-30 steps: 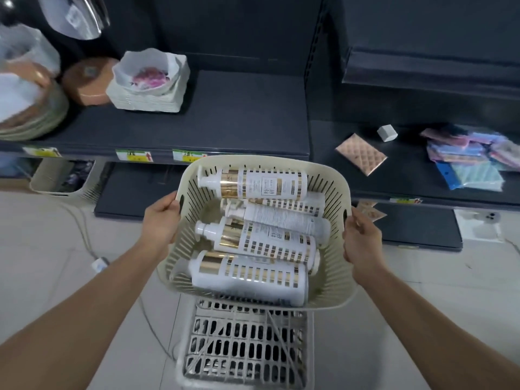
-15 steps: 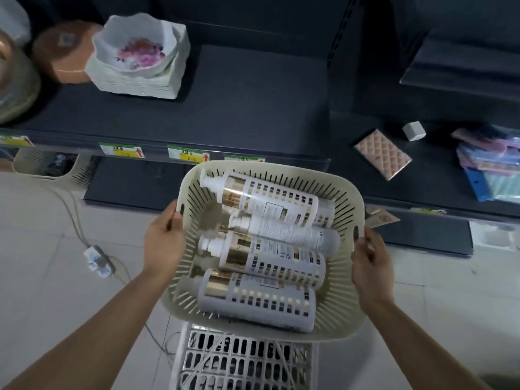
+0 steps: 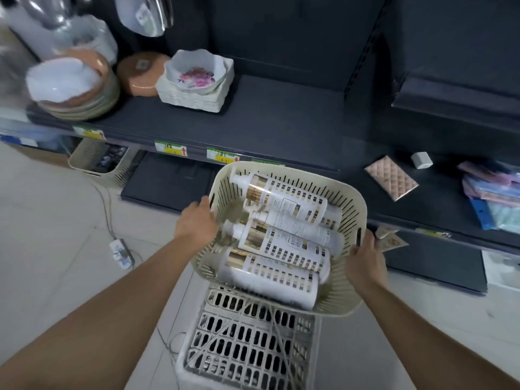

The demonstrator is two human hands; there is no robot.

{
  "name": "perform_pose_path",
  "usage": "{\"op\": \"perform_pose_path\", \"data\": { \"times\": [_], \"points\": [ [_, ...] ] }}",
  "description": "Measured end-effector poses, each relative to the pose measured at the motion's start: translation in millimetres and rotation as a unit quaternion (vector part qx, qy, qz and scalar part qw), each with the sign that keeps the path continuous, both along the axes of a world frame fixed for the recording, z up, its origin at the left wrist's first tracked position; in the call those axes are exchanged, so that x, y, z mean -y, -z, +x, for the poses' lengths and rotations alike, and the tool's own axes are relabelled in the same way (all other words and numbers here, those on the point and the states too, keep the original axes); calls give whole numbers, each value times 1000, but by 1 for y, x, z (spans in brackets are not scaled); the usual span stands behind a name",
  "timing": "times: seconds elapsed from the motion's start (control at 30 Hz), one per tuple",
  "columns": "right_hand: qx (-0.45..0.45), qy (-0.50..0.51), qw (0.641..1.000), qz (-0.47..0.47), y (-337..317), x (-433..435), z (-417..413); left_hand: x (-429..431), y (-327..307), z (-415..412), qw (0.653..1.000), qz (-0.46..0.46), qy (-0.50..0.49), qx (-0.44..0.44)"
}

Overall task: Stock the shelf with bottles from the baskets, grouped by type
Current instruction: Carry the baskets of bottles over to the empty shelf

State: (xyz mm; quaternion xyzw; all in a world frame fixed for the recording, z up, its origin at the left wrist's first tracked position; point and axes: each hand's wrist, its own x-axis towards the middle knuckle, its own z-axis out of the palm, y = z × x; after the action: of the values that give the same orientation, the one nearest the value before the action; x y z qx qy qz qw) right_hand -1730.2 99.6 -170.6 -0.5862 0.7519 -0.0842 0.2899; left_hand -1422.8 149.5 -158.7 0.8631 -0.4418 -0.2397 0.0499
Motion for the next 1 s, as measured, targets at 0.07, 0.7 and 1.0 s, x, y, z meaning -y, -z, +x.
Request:
{"op": "perform_pose_path", "data": {
  "times": [0.07, 0.7, 1.0],
  "points": [
    [-44, -42, 998, 10, -12, -6, 1, -14, -15, -2, 996, 30, 51, 65],
    [-193, -376, 902, -85, -146, -83, 19, -154, -143, -17, 972, -2, 100, 213],
    [-188, -387, 896, -114, -185, -120, 114, -189, -191, 63, 953, -45, 134, 270]
  ]
}}
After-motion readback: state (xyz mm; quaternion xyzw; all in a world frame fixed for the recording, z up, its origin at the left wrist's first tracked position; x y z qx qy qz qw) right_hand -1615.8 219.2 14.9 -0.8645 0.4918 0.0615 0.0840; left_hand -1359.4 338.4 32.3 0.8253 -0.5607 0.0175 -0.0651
